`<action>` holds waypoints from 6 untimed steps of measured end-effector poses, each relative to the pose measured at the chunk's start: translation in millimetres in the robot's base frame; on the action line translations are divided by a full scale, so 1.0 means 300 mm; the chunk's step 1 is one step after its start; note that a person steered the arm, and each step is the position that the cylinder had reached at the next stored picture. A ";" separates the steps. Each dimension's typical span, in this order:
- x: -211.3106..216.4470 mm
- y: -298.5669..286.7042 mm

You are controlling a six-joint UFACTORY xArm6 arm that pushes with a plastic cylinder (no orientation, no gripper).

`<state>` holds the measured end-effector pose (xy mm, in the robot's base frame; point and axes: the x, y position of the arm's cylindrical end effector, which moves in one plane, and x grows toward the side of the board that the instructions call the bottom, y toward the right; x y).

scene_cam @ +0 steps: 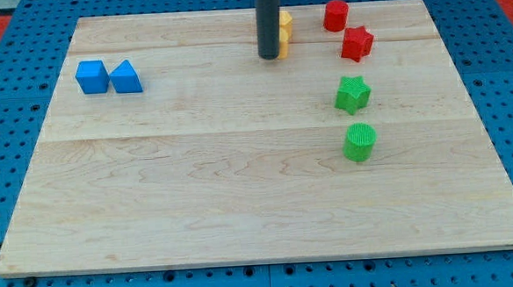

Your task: Move the yellow hexagon to the right of the red circle

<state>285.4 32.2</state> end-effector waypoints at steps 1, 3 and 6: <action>-0.068 0.090; -0.180 -0.171; -0.298 0.162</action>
